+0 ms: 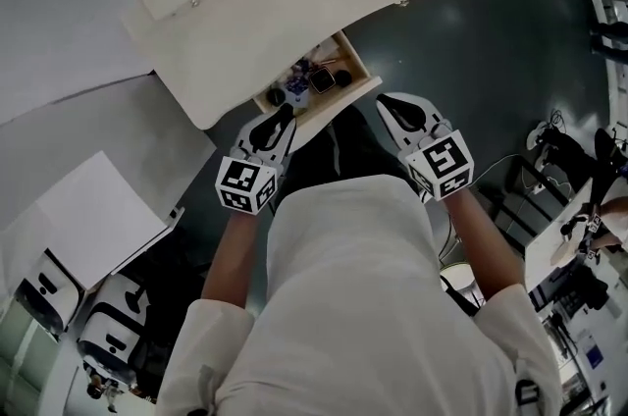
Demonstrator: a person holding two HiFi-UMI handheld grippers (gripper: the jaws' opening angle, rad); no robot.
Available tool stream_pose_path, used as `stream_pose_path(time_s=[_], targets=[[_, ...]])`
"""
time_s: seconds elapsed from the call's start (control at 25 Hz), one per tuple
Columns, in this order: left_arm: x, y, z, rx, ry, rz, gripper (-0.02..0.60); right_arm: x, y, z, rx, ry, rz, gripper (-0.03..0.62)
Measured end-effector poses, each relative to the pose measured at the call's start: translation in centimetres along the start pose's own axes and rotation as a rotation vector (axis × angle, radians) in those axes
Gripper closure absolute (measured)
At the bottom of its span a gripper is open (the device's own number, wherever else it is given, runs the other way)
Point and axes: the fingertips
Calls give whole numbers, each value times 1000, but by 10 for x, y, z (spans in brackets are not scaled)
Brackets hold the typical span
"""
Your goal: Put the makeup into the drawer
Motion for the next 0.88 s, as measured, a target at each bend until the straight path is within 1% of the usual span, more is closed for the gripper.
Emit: stream_pose_path(time_s=[0.32, 0.52, 0.88], targets=[[63, -33, 60, 8, -188, -31, 482, 24, 20, 25, 24, -62, -36, 565], [95, -57, 95, -19, -283, -68, 482, 36, 25, 39, 38, -95, -71, 565], [123, -91, 167, -68, -499, -146, 482, 56, 37, 62, 89, -152, -115, 565]])
Point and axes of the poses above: the fingertips, and each gripper's own axes: x forward along the fingers, y to its right, z out of its underside, and after that the axes turned 7 degrees about z, right-handed
